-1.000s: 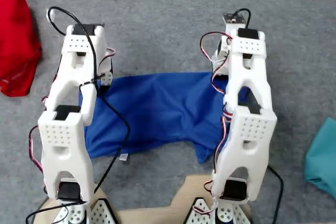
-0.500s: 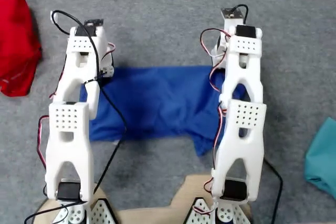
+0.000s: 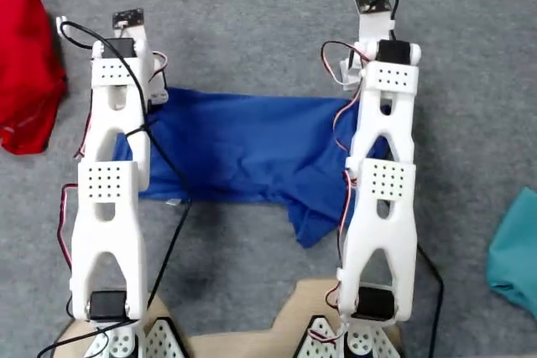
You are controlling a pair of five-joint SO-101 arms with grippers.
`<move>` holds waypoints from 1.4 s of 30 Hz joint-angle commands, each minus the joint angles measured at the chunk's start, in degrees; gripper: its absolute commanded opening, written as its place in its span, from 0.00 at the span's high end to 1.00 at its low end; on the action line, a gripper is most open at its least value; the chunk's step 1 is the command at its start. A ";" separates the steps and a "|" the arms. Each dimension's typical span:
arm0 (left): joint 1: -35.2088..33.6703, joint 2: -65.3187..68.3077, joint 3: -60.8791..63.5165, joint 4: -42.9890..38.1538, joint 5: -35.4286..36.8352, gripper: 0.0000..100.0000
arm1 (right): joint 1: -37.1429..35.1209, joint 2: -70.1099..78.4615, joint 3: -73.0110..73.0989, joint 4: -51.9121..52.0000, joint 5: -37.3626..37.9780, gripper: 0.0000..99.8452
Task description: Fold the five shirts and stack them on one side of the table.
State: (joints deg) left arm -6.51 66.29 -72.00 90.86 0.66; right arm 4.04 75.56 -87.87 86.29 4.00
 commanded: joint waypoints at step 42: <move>3.08 -21.58 39.74 -2.55 -2.73 0.98 | -1.80 -28.00 52.00 -4.66 3.25 0.99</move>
State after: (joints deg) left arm -1.05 44.92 -32.53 91.38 -1.71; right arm 2.64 46.11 -31.25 82.51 5.41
